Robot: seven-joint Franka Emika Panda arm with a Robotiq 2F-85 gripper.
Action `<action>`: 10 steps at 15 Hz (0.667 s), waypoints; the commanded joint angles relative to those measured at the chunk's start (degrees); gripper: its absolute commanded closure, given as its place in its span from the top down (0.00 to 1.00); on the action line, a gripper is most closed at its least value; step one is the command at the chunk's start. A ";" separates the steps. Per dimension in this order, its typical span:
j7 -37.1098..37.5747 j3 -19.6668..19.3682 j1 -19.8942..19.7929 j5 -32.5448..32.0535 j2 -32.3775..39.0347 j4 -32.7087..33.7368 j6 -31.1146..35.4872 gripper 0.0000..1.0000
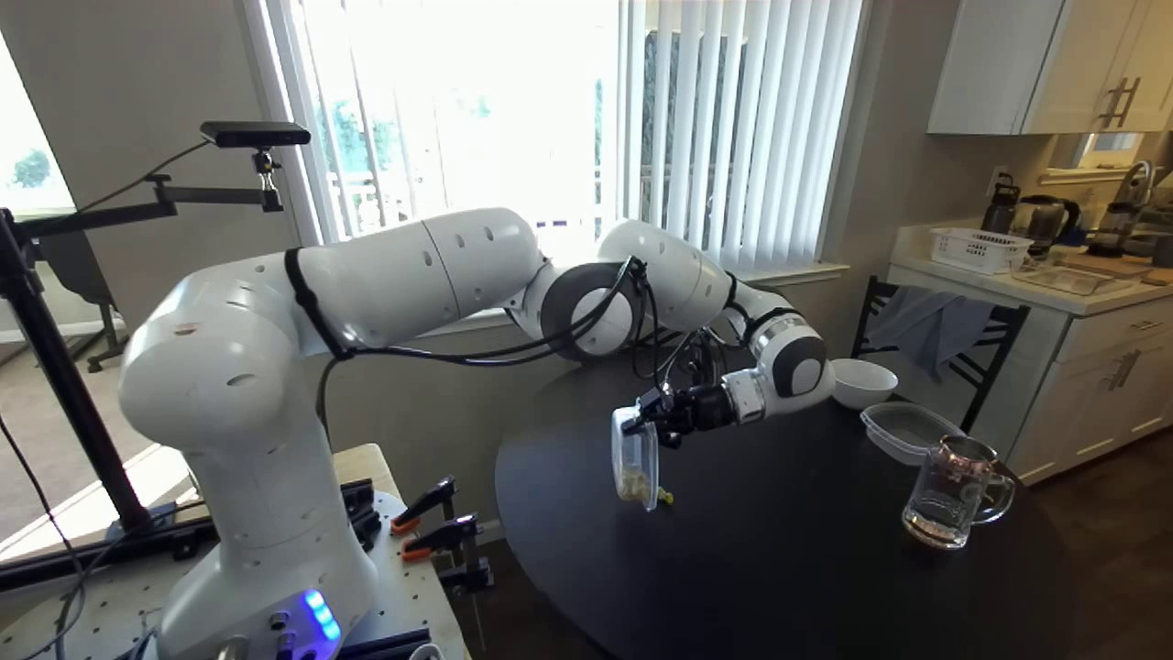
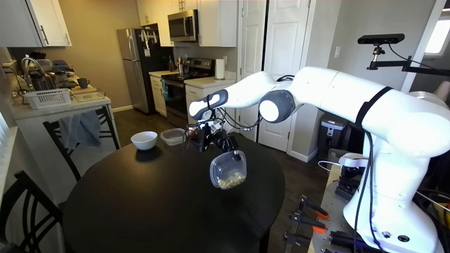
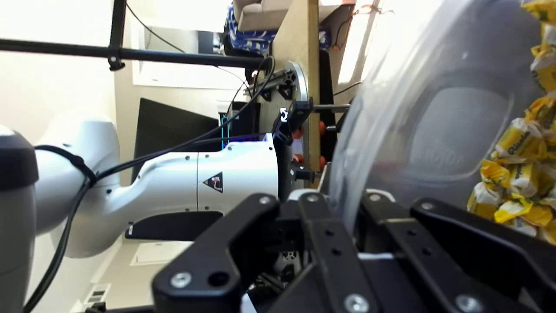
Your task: Pour the contents of the clear bowl onto the table
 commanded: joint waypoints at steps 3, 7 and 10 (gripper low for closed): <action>4.35 5.22 -3.15 2.63 4.57 5.77 -2.74 0.01; 3.27 7.93 -3.01 2.34 6.04 7.87 -5.95 0.01; 4.73 8.79 -3.26 3.10 7.07 9.17 -6.43 0.01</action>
